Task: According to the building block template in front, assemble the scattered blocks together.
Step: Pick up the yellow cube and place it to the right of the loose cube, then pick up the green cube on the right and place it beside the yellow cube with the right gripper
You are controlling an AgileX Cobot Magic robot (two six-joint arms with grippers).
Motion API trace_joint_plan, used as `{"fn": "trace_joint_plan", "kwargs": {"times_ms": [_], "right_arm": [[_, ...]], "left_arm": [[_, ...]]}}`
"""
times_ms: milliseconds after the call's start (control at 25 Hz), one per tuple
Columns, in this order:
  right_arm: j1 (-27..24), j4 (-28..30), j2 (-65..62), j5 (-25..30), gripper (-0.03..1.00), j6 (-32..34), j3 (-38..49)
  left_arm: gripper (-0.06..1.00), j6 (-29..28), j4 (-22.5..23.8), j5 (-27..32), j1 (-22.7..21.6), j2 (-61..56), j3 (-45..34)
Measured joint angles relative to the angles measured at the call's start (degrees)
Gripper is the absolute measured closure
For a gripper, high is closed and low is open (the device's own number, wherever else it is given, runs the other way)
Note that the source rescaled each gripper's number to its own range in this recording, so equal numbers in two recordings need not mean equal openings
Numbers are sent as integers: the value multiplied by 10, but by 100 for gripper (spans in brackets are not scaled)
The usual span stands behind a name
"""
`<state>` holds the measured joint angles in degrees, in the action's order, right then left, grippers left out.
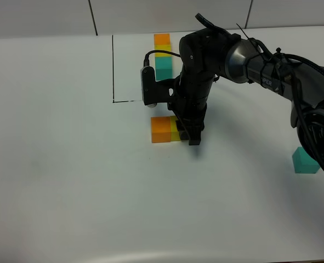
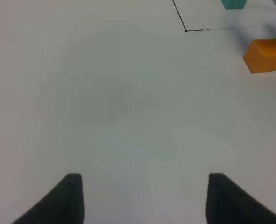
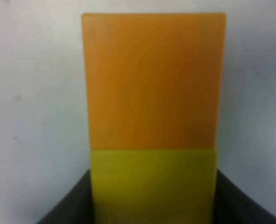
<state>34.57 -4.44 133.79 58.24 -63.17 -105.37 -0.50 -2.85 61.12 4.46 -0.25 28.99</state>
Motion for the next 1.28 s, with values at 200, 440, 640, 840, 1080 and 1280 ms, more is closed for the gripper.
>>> {"fn": "trace_joint_plan", "kwargs": {"times_ms": [200,440,640,840,1080,1280], "right_arm": [[0,0,0,0,93,0,0],[0,2,-3,3,52,26,0],[-6,19,-55,10,21,110,11],[-56,22,-149,-45,16,217,121],[-155,23,-281,-160,16,442,342],[-237,23,-363,-194,16,550,470]], "left_arm": [[69,0,0,0,0,0,0],[69,0,0,0,0,0,0],[69,0,0,0,0,0,0],[69,0,0,0,0,0,0],[69,0,0,0,0,0,0],[69,0,0,0,0,0,0]]}}
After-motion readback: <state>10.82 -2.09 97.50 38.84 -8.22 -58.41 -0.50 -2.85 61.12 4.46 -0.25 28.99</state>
